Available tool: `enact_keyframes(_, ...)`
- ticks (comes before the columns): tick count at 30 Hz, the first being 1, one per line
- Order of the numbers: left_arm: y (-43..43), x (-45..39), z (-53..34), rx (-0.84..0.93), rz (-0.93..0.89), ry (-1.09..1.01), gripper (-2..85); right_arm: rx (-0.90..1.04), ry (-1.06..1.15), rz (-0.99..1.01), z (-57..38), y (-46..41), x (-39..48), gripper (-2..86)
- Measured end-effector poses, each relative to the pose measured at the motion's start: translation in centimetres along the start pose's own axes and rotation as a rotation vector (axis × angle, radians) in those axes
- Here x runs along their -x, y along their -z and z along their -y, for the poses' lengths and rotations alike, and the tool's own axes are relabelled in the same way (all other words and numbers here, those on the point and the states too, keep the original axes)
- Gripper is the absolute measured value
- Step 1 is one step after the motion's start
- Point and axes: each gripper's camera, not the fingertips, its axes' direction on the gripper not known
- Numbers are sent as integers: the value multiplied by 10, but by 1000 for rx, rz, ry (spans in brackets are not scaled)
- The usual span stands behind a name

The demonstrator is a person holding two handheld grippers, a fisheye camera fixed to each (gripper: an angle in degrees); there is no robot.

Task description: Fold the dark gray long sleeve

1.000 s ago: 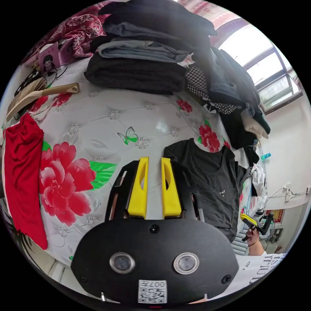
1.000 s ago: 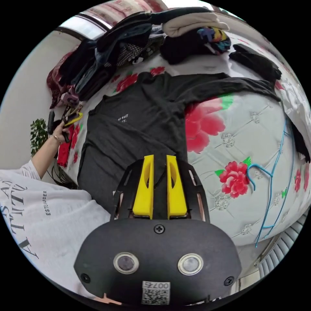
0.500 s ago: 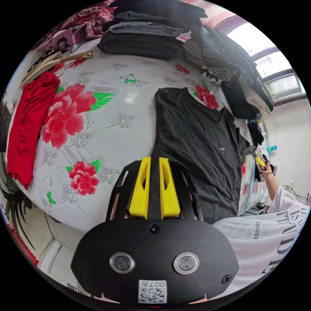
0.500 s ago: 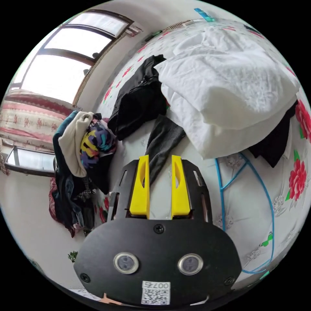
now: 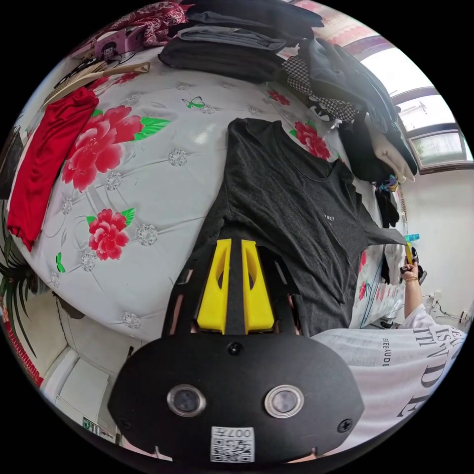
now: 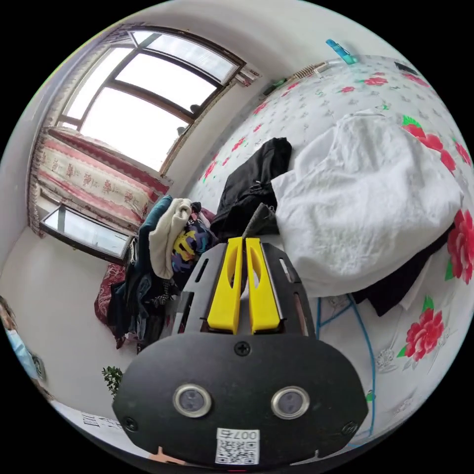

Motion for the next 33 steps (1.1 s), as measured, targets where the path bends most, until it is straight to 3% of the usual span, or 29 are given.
enact_keyframes(4, 0, 4, 0, -1, -25, -22, 47, 35, -226, 66, -15, -2, -50, -2)
enact_keyframes(6, 6, 9, -1, -10, -20, -34, 49, 12, -177, 102, -13, 2, -33, -2)
enact_keyframes(12, 23, 46, -14, -57, -39, -6, 49, 105, 406, 287, -23, 11, 141, -2)
enact_keyframes(15, 24, 65, -24, -72, -65, 6, 49, 200, 790, 395, -83, 18, 246, -2)
enact_keyframes(17, 24, 77, -32, -87, -108, 0, 51, 302, 1051, 471, -155, 19, 309, -2)
enact_keyframes(20, 22, 93, -39, -101, -153, -19, 56, 453, 1254, 548, -262, 6, 353, -2)
enact_keyframes(24, 16, 115, -48, -98, -196, -31, 61, 674, 1325, 518, -394, -42, 353, -1)
enact_keyframes(28, 5, 141, -56, -72, -220, -23, 62, 1072, 1343, 302, -515, -121, 316, 2)
enact_keyframes(29, 3, 145, -57, -67, -216, -34, 62, 1195, 1348, 279, -531, -132, 308, 5)
enact_keyframes(33, 0, 152, -58, -61, -194, -86, 63, 1292, 1418, 331, -529, -126, 308, 20)
